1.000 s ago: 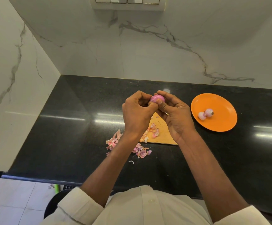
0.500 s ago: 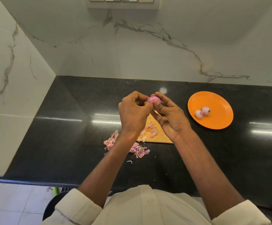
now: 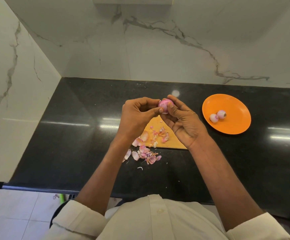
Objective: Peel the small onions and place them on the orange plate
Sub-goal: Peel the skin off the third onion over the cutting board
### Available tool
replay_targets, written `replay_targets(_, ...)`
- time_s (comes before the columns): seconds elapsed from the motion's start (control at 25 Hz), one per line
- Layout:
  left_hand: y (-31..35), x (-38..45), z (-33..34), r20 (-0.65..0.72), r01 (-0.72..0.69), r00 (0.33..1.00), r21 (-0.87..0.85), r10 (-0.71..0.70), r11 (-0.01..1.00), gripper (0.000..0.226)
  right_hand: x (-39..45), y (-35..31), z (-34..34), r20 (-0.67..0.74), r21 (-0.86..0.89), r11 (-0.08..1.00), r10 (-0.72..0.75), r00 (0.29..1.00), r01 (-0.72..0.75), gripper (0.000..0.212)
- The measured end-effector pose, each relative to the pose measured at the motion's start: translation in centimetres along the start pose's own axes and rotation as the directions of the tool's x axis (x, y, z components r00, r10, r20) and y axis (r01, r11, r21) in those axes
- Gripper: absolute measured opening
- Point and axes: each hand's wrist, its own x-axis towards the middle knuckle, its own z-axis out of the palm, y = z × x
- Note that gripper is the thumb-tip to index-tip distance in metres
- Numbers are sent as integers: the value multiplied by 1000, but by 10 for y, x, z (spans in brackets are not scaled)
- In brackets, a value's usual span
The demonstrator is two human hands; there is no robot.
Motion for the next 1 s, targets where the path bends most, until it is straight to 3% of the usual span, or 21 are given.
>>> replay_targets(0.12, 1, -1, -2, 9, -15, 1000, 23, 15, 1000, 25, 0, 3, 0, -23, -42, 999, -3, 1000, 2, 36)
replay_targets(0.28, 3, -5, 16, -149, 7, 989, 157, 17, 988, 15, -2, 10, 6, -41, -69, 998, -11, 999, 8, 37)
replay_targets(0.4, -2, -1, 14, -263, 34, 965, 152, 7, 988, 11, -8, 12, 15, -28, -83, 997, -11, 1000, 9, 39)
replay_targets(0.68, -5, -5, -1, 14, 50, 999, -95, -49, 994, 28, -7, 4, 16, -33, -174, 977, -128, 991, 120, 30)
replay_targets(1.0, -7, -8, 0, 32, 16, 999, -125, -12, 992, 27, -9, 6, 13, -57, -200, 973, -126, 990, 112, 23)
